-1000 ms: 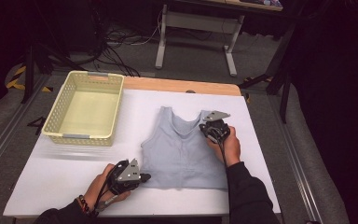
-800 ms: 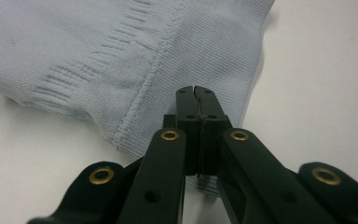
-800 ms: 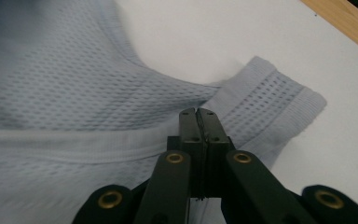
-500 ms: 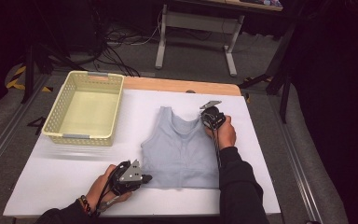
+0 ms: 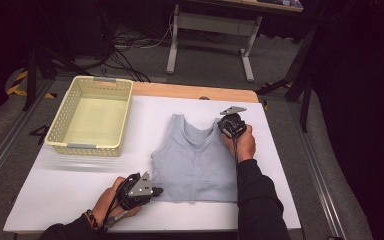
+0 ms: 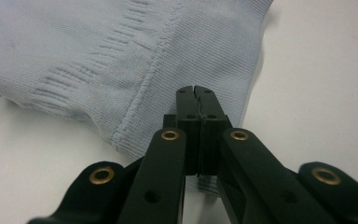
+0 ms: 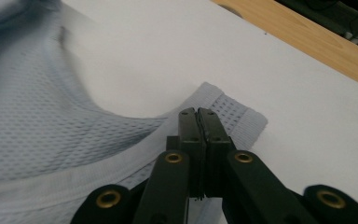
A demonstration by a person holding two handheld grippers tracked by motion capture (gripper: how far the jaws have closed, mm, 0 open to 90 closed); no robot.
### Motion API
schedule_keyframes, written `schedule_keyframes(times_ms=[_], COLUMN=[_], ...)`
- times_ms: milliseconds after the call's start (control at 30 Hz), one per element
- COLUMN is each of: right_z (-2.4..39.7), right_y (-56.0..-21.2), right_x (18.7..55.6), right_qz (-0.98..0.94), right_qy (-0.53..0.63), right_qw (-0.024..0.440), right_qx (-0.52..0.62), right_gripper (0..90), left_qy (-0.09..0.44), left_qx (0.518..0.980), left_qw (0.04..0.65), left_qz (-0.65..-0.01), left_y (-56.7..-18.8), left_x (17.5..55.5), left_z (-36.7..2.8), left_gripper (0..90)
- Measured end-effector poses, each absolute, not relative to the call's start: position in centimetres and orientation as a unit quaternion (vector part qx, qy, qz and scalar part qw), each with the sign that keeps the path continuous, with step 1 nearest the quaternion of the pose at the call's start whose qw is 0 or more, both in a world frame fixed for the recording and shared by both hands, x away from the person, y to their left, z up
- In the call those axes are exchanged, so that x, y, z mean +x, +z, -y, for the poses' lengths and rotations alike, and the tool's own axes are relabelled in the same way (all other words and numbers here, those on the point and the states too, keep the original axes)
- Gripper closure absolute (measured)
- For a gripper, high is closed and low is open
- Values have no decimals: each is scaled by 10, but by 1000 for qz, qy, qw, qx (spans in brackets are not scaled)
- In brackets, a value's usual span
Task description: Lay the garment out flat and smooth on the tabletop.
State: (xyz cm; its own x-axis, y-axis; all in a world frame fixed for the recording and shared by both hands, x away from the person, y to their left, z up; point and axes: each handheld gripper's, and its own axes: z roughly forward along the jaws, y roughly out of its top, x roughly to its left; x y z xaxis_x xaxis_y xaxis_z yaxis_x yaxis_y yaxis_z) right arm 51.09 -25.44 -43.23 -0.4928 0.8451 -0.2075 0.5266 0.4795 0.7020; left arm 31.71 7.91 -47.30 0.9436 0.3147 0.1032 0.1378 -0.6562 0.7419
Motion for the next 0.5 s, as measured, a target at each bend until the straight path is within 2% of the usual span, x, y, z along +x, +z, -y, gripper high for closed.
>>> schedule_keyframes(times_ms=[500], right_z=[285], right_y=[-411], right_x=[453], right_qz=[-785], right_qy=[374], right_qw=[293], right_qx=[399], right_gripper=[878], left_qy=[106], left_qx=[902], left_qw=[398], left_qz=[-130], left_y=[-473], left_x=[318], left_z=[-80], left_gripper=[900])
